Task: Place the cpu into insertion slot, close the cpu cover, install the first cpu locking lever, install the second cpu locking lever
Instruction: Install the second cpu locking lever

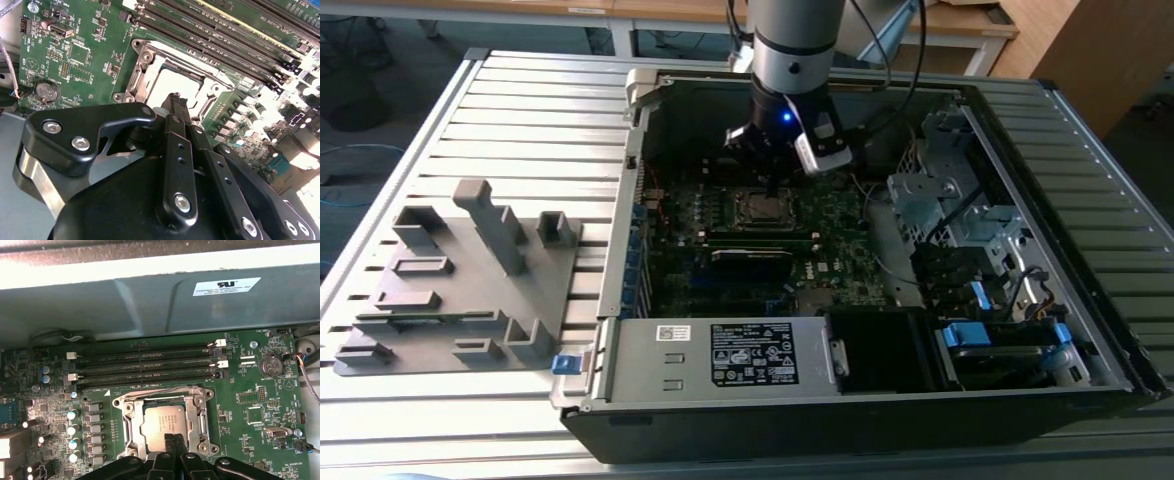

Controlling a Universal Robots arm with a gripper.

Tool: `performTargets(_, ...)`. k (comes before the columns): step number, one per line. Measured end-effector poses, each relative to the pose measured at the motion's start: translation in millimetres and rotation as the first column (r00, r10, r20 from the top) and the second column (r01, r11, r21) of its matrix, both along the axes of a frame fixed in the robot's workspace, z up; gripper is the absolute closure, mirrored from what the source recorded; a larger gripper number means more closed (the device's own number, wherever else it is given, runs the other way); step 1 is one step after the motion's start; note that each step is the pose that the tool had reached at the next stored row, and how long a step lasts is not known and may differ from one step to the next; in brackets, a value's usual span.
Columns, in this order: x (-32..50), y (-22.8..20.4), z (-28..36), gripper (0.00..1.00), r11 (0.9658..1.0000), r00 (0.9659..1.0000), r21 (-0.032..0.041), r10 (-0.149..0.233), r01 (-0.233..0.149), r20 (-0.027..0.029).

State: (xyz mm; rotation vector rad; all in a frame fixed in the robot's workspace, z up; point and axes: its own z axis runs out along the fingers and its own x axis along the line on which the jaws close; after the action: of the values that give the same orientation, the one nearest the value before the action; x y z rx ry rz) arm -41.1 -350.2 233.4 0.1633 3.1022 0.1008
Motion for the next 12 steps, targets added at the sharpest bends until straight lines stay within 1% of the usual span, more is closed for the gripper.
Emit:
performTargets(5,-0.1,0.0,0.6,0.89,1.0000,1.0000,-0.0005,0.000,0.000,0.0000)
performTargets(10,-0.6,0.0,-0.4,0.89,1.0000,1.0000,-0.0063,0.000,0.000,0.0004)
performTargets(12,-0.7,-0.1,-0.4,0.89,1.0000,1.0000,-0.0065,0.000,0.000,0.0004)
